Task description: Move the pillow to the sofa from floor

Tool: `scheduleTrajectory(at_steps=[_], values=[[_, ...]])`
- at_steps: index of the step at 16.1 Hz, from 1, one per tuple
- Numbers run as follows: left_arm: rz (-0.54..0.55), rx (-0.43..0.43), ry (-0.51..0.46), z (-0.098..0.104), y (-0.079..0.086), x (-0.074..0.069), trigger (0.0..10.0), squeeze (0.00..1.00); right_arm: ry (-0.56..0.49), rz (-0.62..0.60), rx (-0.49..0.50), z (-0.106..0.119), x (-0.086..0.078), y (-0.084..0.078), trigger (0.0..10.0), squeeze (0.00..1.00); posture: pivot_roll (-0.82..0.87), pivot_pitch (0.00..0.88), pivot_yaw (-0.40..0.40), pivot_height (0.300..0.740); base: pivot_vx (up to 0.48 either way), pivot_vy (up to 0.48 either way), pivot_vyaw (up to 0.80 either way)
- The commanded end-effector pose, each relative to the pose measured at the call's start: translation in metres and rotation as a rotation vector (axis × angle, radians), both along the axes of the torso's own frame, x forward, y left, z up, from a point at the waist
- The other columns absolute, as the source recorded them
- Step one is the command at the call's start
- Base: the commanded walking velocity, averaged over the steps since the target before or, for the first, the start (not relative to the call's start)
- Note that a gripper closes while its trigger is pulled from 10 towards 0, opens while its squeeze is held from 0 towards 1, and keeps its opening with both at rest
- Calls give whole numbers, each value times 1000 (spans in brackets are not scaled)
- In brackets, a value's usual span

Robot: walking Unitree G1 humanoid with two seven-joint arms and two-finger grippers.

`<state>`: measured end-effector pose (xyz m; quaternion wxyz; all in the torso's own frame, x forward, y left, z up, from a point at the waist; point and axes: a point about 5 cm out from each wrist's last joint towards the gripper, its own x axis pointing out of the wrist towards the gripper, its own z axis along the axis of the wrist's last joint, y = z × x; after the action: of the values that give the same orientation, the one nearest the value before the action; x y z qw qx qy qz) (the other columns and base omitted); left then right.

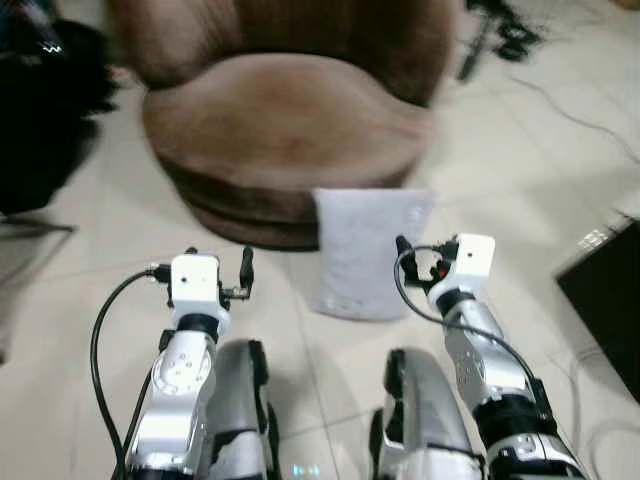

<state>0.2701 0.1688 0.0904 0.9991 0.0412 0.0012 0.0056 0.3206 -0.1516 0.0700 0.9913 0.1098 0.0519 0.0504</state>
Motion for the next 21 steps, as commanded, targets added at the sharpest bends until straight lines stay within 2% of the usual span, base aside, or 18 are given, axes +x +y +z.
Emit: scheduleTrajectory(at_steps=[1, 7, 12, 15, 21], values=[[1, 2, 7, 0, 0, 0, 10000, 0, 15, 2, 1, -2, 0, -2, 10000, 0, 35, 212, -25, 563, 0, 0, 0], [12, -9, 22, -2, 1, 0, 10000, 0, 24, -8, 0, -2, 1, -2, 10000, 0, 36, 212, -25, 563, 0, 0, 0], [-11, 19, -11, 3, 1, 2, 10000, 0, 29, -14, 14, -3, 0, -1, 10000, 0, 35, 214, -19, 563, 0, 0, -101], [-21, 16, -18, 5, -1, 3, 10000, 0, 29, -18, 15, -3, 1, -1, 10000, 0, 36, 213, -17, 563, 250, 0, -729], [-20, 12, -21, 5, 0, 2, 10000, 0, 30, -10, 5, -4, 1, 1, 10000, 0, 38, 215, -23, 563, 290, 0, 0]])
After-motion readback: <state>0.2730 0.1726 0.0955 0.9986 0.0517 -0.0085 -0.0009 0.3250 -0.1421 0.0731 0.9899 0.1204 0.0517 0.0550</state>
